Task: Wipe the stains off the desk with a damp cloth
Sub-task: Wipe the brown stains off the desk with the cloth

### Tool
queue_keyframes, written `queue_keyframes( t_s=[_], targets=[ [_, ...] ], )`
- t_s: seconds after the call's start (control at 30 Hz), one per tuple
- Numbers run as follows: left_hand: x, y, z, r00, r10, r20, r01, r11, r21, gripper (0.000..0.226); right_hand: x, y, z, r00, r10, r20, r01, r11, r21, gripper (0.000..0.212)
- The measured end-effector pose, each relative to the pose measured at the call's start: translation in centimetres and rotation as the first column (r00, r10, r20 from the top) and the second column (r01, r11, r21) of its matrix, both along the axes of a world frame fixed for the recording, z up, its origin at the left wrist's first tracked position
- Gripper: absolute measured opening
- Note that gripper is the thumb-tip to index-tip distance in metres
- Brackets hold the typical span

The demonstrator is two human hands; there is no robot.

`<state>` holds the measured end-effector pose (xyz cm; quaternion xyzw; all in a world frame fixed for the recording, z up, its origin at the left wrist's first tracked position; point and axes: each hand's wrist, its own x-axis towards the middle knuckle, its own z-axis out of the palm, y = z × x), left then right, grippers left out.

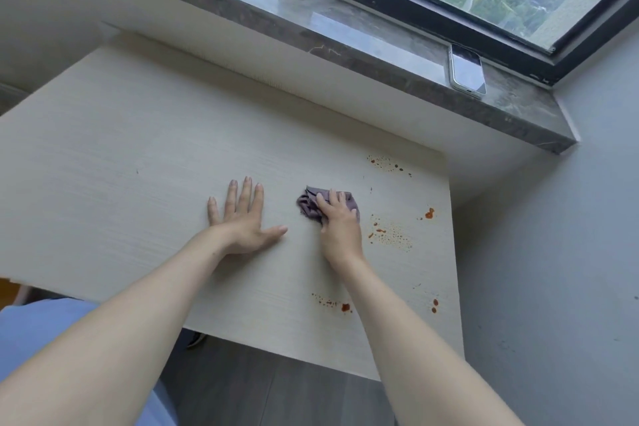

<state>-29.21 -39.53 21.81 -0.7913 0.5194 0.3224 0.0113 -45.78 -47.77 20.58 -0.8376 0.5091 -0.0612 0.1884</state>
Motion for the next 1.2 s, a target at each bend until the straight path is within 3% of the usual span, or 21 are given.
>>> queue_keyframes(
  t_s=[0.2, 0.37, 0.5, 0.6, 0.77, 0.9, 1.0, 1.13, 1.2],
  targets=[
    [0.0, -0.4, -0.4, 1.0, 0.025, -0.004, -0.025, 1.0, -0.006, 0.073, -3.1, 0.8, 1.2, 0.954, 0.3, -0.003, -0.299, 0.95, 0.09, 0.047],
    [-0.1, -0.5, -0.7, 0.999, 0.053, -0.001, -0.053, 0.998, -0.027, 0.068, 0.3, 1.9, -0.1, 0.996, 0.085, -0.006, -0.085, 0.995, 0.052, 0.059],
    [-0.2, -0.2, -0.6, 0.998, 0.06, 0.008, -0.06, 0.997, -0.051, 0.068, -2.6, 5.2, -0.2, 0.951, 0.299, 0.074, -0.305, 0.949, 0.082, 0.053],
    [-0.2, -0.3, -0.6, 0.998, 0.069, 0.0, -0.069, 0.996, -0.053, 0.067, -4.8, 3.3, -0.2, 0.904, 0.428, 0.003, -0.428, 0.903, 0.025, 0.062],
    [-0.2, -0.3, -0.6, 0.998, 0.067, 0.012, -0.066, 0.996, -0.053, 0.068, -1.1, 4.6, -0.3, 0.995, 0.084, 0.061, -0.087, 0.995, 0.039, 0.064],
    [-0.2, -0.3, -0.4, 0.998, 0.069, 0.0, -0.069, 0.997, -0.047, 0.067, -3.7, 8.1, 0.0, 0.96, 0.258, 0.113, -0.265, 0.962, 0.057, 0.054],
    [-0.3, -0.3, -0.5, 0.997, 0.076, 0.006, -0.076, 0.996, -0.051, 0.067, -5.1, 5.1, 1.1, 0.935, 0.352, 0.043, -0.355, 0.928, 0.112, 0.047],
    [-0.4, -0.3, -0.5, 0.997, 0.08, 0.013, -0.079, 0.996, -0.053, 0.068, -3.3, 3.9, 0.6, 0.994, 0.087, 0.072, -0.096, 0.987, 0.131, 0.052],
    [-0.3, -0.2, -0.5, 0.996, 0.087, 0.008, -0.086, 0.995, -0.048, 0.068, -2.9, 5.6, 0.5, 0.992, 0.088, 0.087, -0.1, 0.985, 0.142, 0.053]
  ],
)
